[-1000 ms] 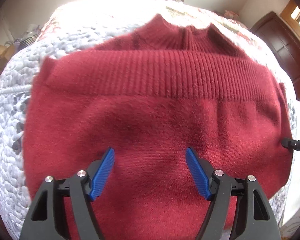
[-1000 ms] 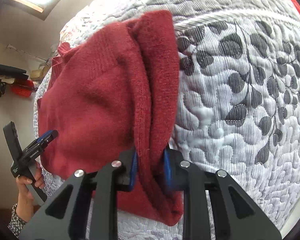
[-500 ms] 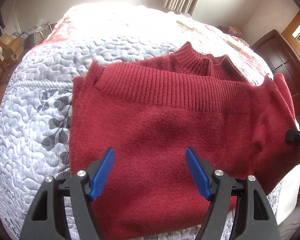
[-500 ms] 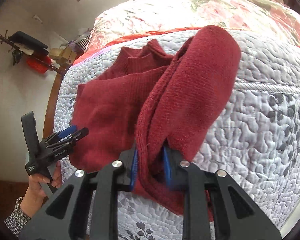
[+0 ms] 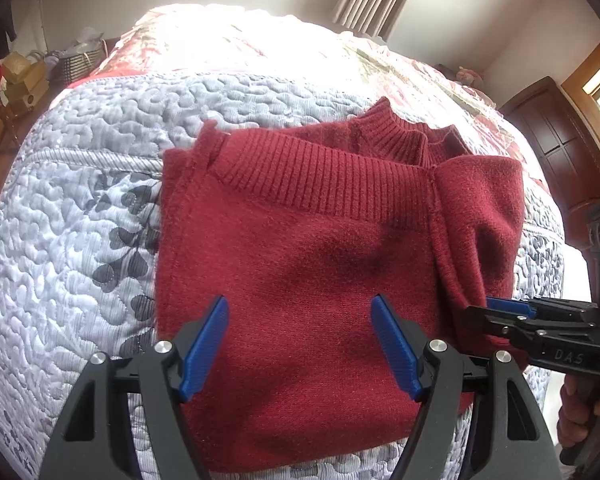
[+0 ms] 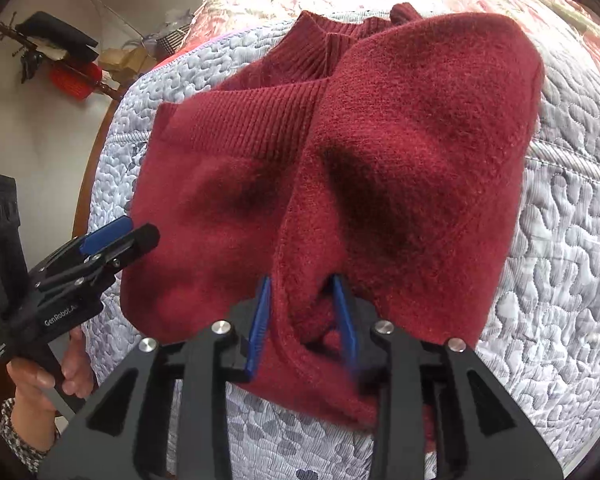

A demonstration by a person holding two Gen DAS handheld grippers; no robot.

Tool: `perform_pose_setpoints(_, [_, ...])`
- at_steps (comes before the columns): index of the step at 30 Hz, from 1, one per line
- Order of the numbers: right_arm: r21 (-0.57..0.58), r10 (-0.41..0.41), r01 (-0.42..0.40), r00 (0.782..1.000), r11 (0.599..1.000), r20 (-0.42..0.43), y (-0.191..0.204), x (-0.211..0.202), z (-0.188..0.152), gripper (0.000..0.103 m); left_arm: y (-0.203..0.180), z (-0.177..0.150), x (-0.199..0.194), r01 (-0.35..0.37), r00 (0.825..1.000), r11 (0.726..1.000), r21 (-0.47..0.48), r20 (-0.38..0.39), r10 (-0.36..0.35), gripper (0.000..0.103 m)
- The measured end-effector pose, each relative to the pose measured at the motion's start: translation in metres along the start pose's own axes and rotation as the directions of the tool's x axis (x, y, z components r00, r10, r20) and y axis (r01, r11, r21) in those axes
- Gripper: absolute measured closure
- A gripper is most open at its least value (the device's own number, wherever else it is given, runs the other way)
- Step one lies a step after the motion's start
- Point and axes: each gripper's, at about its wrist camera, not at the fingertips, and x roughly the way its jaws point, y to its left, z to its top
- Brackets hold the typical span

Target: Fold small clothes

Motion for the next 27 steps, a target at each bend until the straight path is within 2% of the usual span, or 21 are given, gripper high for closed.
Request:
perform_pose_setpoints(1, [-0.004,0.018,-0.018,1.000,1.000,0.003,0.001,-0.001,-0.001,0.057,-0.001,0.000,0.000,0.008,1.000,1.000,-0.005,-0.002,-0.008,0.029])
perform_pose_setpoints(4, [-0.014,0.057,-0.057,0.998,0.998,0.020,0.006,-0.013,-0.004,0.048,-0.008,0.003,0.002,0.045,0.999,0.999,-0.018,-0.007,-0.045,0.029])
perform_pose_setpoints(5, [-0.007,0.097,-0.097,0.995,0.995,0.027,0.006,-0.020,-0.005,0.046,-0.011,0.004,0.003,0.059,0.998,0.998,-0.022,-0.010,-0.060,0.029])
perform_pose_setpoints(7, [0.001,0.180,-0.181,0.982,0.984,0.053,0.006,-0.037,-0.007,0.044,-0.019,0.006,0.005,0.097,0.995,0.995,-0.033,-0.018,-0.098,0.029])
perform_pose_setpoints(8, [-0.004,0.190,-0.191,0.979,0.982,0.069,0.006,-0.048,-0.008,0.044,-0.024,0.008,0.007,0.114,0.993,0.993,-0.035,-0.021,-0.115,0.029])
perform_pose_setpoints(11, [-0.032,0.102,-0.099,0.987,0.995,0.123,0.000,-0.076,-0.017,0.043,-0.040,0.013,0.012,0.162,0.986,0.986,-0.036,-0.034,-0.163,0.029])
perform_pose_setpoints(12, [-0.039,0.078,-0.074,0.988,0.997,0.134,-0.003,-0.083,-0.022,0.040,-0.045,0.014,0.013,0.175,0.984,0.984,-0.035,-0.038,-0.176,0.029])
perform_pose_setpoints(16, [-0.029,0.068,-0.064,0.990,0.998,0.126,-0.023,-0.090,-0.044,0.034,-0.067,0.022,0.022,0.207,0.976,0.978,-0.014,-0.060,-0.207,0.029])
perform_pose_setpoints(21, [-0.060,-0.017,0.024,0.994,0.998,0.109,-0.034,-0.071,-0.066,0.029,-0.092,0.035,0.046,0.222,0.968,0.975,0.018,-0.123,-0.218,0.029])
perform_pose_setpoints(24, [-0.061,-0.031,0.038,0.995,0.997,0.099,-0.042,-0.055,-0.067,0.029,-0.105,0.042,0.062,0.207,0.967,0.977,0.044,-0.160,-0.197,0.029])
perform_pose_setpoints(27, [-0.059,-0.001,0.007,0.995,0.998,0.102,-0.049,-0.044,-0.063,0.030,-0.113,0.047,0.077,0.210,0.960,0.977,0.043,-0.198,-0.198,0.029])
